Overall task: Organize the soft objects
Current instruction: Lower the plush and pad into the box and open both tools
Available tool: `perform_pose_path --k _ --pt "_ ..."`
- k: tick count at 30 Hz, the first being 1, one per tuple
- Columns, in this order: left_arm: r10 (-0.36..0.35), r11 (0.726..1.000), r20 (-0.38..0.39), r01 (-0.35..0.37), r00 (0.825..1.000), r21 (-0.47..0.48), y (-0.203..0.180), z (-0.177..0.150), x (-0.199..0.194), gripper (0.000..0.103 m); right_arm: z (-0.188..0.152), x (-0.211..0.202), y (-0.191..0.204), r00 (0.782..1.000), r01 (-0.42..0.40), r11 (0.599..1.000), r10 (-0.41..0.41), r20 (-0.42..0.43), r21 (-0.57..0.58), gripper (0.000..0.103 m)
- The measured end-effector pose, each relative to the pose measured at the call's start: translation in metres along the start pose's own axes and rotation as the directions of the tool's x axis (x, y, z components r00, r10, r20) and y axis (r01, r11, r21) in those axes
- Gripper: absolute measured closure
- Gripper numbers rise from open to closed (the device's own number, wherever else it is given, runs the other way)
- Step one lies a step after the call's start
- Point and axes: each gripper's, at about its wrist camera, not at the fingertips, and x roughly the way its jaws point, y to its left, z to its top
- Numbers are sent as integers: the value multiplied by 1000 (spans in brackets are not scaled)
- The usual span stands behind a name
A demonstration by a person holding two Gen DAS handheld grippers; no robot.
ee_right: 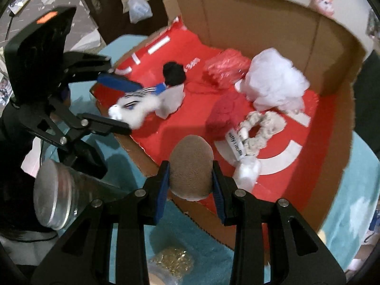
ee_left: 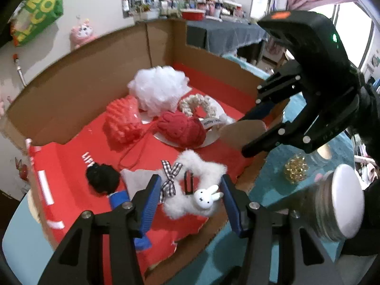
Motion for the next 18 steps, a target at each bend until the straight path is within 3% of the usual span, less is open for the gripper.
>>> perform_pose_path --k 6,18 --pt "-8 1000 -64 9 998 13 4 10 23 50 9 16 -16 996 -53 997 58 -71 62 69" --pt "-15 1000 -110 17 994 20 13 16 46 49 17 38 -21 992 -17 998 24 -125 59 69"
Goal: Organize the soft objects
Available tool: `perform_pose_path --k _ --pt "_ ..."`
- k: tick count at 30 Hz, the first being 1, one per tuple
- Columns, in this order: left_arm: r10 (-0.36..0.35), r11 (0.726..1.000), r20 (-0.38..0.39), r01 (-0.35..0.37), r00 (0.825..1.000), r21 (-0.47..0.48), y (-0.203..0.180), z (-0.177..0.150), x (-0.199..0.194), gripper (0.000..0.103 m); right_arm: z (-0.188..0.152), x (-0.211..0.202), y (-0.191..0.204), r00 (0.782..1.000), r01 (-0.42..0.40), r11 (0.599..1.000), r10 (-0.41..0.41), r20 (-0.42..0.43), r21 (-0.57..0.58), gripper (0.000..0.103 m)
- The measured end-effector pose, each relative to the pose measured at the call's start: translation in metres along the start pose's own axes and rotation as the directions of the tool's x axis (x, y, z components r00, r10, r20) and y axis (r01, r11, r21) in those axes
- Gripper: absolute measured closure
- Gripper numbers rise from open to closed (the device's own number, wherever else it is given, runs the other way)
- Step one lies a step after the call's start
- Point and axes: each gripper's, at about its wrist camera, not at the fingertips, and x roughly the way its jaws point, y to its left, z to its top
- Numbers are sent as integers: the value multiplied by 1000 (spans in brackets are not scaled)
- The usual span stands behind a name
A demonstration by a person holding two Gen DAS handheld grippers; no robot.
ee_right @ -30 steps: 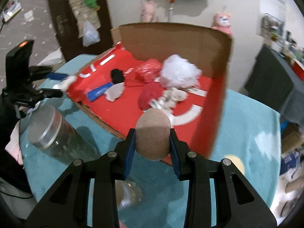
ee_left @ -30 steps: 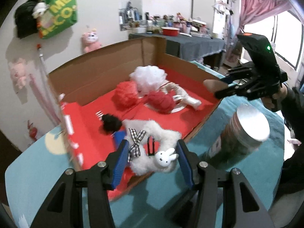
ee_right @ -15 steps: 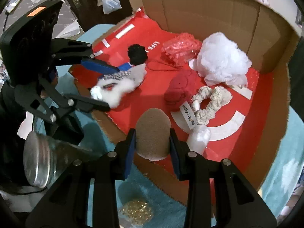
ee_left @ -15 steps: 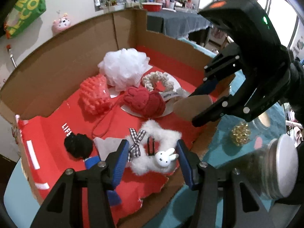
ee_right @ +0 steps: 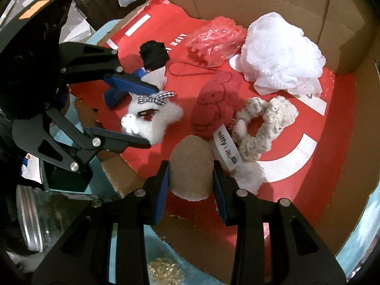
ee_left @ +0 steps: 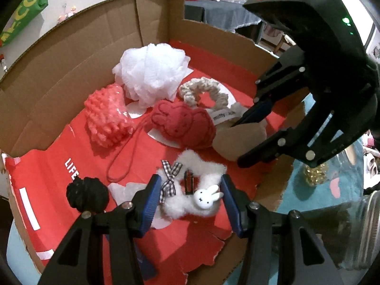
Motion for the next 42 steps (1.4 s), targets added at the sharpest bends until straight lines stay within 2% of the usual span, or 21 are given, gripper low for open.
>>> perform_pose_path --k 6,9,12,17,19,21,23,26,30,32,35,37,39,42 --pt "-7 1000 1 7 1000 -6 4 1 4 48 6 6 -1 1000 14 1000 -14 2 12 67" --pt "-2 1000 1 2 1000 -3 4 0 6 47 7 7 -1 1000 22 1000 -22 7 10 60" --pt "0 1000 7 0 1000 -3 3 -1 4 43 9 7 -1 1000 28 1000 -28 7 12 59" --pt "24 999 39 -23 999 -23 0 -5 -7 30 8 4 4 999 35 999 -35 17 14 57" --pt "50 998 62 -47 997 -50 0 -8 -18 28 5 -1 6 999 41 999 -42 32 22 51" --pt "86 991 89 -76 992 -109 2 -11 -31 27 3 -8 8 997 51 998 -53 52 46 50" --pt "99 985 115 -81 988 -153 1 -15 -42 24 2 -16 9 995 61 995 -66 71 74 45" --pt "177 958 144 -137 974 -253 3 -21 -61 12 -1 -30 14 987 107 987 -120 110 119 36" --pt "222 916 129 -161 966 -368 6 -34 -72 12 -11 -49 17 972 152 961 -188 144 230 31" --pt "241 893 125 -169 963 -417 3 -39 -78 7 -17 -57 20 960 181 944 -231 158 277 29" --pt "280 850 108 -195 954 -489 1 -47 -83 4 -26 -65 22 946 212 921 -278 168 326 29" --pt "284 824 93 -194 954 -533 1 -51 -86 4 -33 -69 23 938 223 904 -301 172 364 28" --pt "287 811 88 -192 954 -553 -2 -53 -88 4 -39 -68 23 929 240 886 -328 170 397 27" --pt "326 795 60 -239 943 -558 -6 -55 -84 3 -44 -63 25 918 263 871 -359 170 416 27"
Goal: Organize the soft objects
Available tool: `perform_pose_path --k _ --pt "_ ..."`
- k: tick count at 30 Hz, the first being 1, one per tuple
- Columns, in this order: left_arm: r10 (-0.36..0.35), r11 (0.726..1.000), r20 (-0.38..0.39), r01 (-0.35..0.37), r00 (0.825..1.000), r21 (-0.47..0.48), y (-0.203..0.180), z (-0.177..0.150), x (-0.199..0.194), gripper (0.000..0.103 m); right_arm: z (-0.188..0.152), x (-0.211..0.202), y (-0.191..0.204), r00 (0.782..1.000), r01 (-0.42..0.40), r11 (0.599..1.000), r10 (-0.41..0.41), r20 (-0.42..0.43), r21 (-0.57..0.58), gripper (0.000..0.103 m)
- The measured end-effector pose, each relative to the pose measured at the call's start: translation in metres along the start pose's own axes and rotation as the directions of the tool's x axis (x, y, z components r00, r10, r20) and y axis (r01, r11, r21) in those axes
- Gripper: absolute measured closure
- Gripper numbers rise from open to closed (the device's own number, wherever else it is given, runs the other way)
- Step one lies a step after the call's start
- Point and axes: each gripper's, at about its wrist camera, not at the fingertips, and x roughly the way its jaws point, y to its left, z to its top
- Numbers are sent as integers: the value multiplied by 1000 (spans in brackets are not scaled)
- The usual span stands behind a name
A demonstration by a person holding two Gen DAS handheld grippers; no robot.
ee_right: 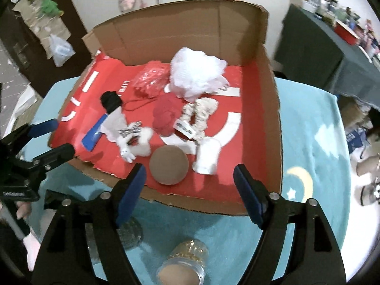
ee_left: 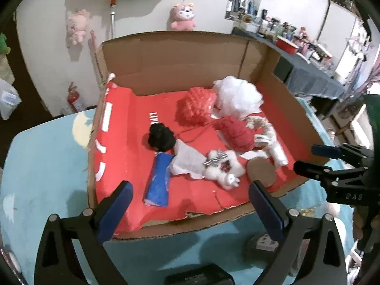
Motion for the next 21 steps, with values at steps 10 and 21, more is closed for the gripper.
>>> perform_pose_path --k 10,21 --pt "58 996 -62 -62 996 -63 5 -6 26 3 -7 21 -2 1000 -8 997 9 -5 82 27" --pt "78 994 -61 -83 995 -75 2 -11 31 3 -10 27 0 999 37 997 -38 6 75 27"
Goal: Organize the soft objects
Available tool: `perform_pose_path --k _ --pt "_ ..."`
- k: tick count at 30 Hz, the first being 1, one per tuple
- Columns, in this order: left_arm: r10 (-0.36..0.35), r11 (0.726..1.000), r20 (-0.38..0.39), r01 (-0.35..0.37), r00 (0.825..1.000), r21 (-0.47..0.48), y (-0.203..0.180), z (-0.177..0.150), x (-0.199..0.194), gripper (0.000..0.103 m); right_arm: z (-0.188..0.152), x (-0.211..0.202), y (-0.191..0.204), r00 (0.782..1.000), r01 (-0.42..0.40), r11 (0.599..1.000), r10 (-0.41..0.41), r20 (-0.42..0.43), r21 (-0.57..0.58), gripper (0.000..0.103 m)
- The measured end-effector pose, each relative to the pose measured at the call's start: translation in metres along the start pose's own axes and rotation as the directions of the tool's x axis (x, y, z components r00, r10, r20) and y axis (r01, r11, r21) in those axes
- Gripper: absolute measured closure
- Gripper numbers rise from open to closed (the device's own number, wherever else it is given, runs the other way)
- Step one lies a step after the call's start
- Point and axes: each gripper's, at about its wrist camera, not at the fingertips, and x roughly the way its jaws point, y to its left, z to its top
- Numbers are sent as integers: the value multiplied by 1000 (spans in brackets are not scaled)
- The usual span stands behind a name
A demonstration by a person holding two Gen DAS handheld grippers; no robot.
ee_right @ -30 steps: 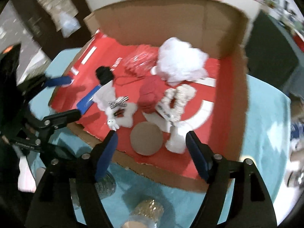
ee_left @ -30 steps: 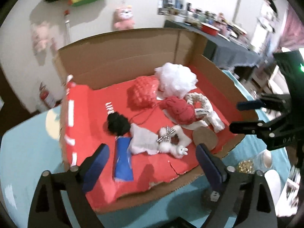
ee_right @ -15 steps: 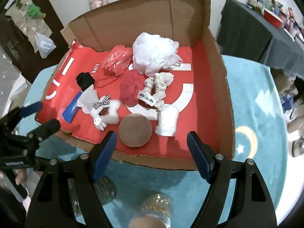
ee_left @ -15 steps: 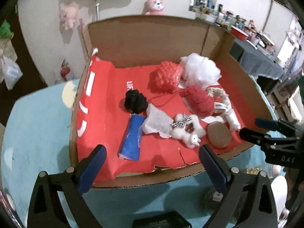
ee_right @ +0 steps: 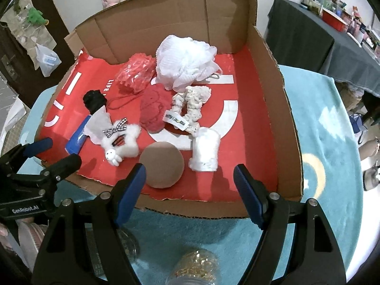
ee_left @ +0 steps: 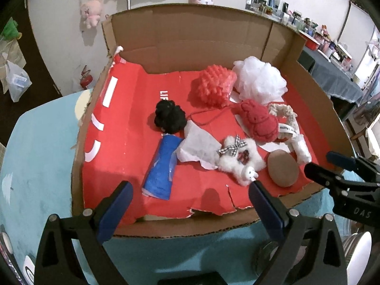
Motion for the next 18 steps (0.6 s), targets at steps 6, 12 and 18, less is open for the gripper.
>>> perform_pose_path --k 6,12,18 --pt "20 1000 -3 -19 1000 17 -2 -1 1 3 -1 1 -1 1000 4 1000 -4 -3 4 27" --pt "22 999 -1 -22 1000 32 -4 -2 1 3 -1 1 -1 1000 9 1000 -9 -1 -1 27" --pt "20 1000 -8 -20 1000 20 -2 -1 2 3 -1 1 -2 1000 9 1000 -9 -5 -1 27"
